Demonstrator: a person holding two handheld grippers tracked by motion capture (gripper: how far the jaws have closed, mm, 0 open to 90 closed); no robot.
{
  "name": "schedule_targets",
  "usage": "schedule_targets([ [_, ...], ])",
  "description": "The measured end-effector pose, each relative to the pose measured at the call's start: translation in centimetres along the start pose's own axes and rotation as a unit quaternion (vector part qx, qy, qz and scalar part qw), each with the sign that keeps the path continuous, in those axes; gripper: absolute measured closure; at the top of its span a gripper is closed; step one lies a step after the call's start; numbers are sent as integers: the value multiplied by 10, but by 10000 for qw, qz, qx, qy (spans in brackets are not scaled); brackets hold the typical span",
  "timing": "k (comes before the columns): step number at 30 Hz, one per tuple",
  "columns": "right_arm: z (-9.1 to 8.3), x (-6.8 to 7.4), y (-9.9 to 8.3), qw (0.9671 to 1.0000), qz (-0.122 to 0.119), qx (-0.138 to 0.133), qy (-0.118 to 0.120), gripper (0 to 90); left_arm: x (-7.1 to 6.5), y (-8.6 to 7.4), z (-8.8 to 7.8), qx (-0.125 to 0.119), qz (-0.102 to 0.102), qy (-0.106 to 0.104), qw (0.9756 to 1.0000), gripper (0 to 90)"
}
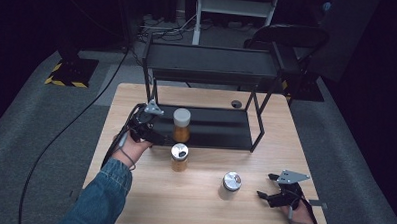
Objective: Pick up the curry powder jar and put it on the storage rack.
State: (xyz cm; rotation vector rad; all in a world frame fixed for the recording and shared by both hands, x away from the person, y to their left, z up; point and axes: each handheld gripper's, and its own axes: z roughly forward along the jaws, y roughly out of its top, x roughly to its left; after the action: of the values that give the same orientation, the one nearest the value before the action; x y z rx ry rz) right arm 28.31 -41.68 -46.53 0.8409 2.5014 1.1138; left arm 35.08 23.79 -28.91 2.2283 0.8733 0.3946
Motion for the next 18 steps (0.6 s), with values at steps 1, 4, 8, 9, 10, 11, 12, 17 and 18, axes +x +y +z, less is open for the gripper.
schedule_targets([
  [1, 0, 0, 0, 10000, 0, 0, 0, 123, -1, -3, -3, -18, 6, 8, 10000, 138],
  [4, 0, 0, 0, 10000, -1, 0, -3, 123, -4, -11, -11, -51, 39, 48, 10000, 136],
  [8, 0, 0, 1, 10000, 3, 11, -1, 115, -8, -21, -20, -85, 68, 139, 9998, 137],
  [9, 0, 1, 1, 10000, 3, 11, -2, 115, -9, -24, -23, -100, 56, 152, 9998, 137],
  [10, 0, 0, 1, 10000, 4, 12, 0, 115, -9, -27, -24, -122, 46, 163, 9998, 137],
  [11, 0, 1, 1, 10000, 5, 12, -2, 115, -9, -30, -26, -140, 36, 166, 9998, 137],
  [12, 0, 1, 1, 10000, 4, 12, -2, 115, -9, -33, -28, -138, 34, 173, 9997, 137],
  [17, 0, 1, 1, 10000, 5, 12, -2, 115, -10, -44, -36, -153, -6, 225, 9996, 137],
  [18, 0, 1, 1, 10000, 6, 14, -1, 115, -10, -47, -37, -156, -23, 232, 9996, 138],
])
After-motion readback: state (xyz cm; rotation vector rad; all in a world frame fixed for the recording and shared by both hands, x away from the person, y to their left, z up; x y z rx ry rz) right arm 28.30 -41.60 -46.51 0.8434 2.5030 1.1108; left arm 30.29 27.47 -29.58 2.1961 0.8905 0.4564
